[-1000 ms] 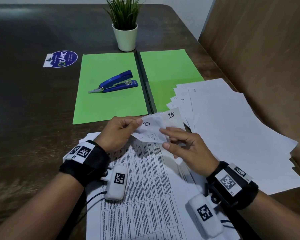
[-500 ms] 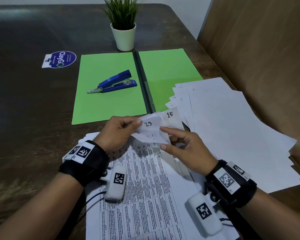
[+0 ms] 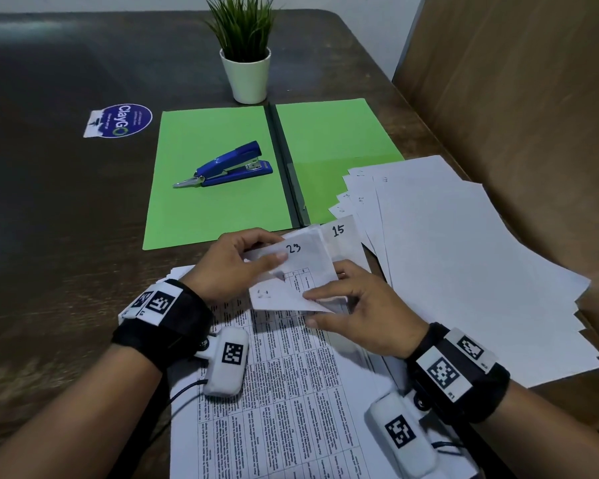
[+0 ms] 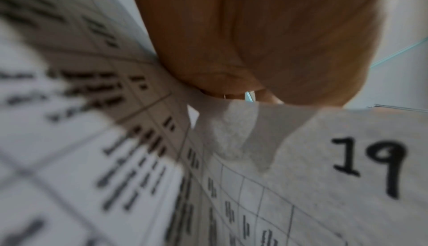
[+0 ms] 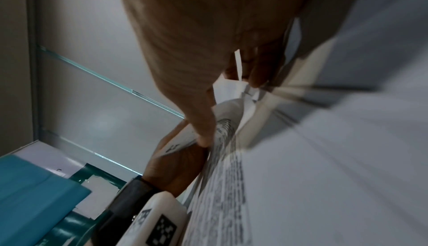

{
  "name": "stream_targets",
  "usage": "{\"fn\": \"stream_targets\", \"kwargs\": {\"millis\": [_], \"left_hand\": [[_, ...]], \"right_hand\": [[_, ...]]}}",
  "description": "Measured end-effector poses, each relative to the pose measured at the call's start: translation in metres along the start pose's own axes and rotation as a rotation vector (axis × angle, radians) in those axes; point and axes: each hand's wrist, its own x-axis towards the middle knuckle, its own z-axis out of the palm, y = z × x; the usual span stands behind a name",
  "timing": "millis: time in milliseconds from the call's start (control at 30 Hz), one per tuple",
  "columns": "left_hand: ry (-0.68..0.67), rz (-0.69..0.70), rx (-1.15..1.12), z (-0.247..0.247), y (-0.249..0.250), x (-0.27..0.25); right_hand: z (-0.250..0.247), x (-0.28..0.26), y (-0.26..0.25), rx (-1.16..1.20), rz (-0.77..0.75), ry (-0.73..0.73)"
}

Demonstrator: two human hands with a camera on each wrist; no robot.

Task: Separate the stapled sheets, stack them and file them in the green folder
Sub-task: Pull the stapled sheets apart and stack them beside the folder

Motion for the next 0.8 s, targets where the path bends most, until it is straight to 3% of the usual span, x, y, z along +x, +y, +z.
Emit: {"fn": "stream_targets", "kwargs": {"millis": [433, 633, 800], "left_hand": [[0.051, -0.101, -0.105, 0.0043, 0.0028, 0.0023], [0.062, -0.084, -0.087, 0.0038, 0.0034, 0.0035], [0.038, -0.054, -0.034, 0.0008, -0.0022, 0.0049]], "right_hand": [[-0.0088, -0.003, -0.009, 0.035, 0.039, 0.12], [-0.0075, -0.0015, -0.0057, 0.051, -0.045, 0.103], [-0.0088, 0.0014, -0.0045, 0.143, 0.045, 0.159]]}}
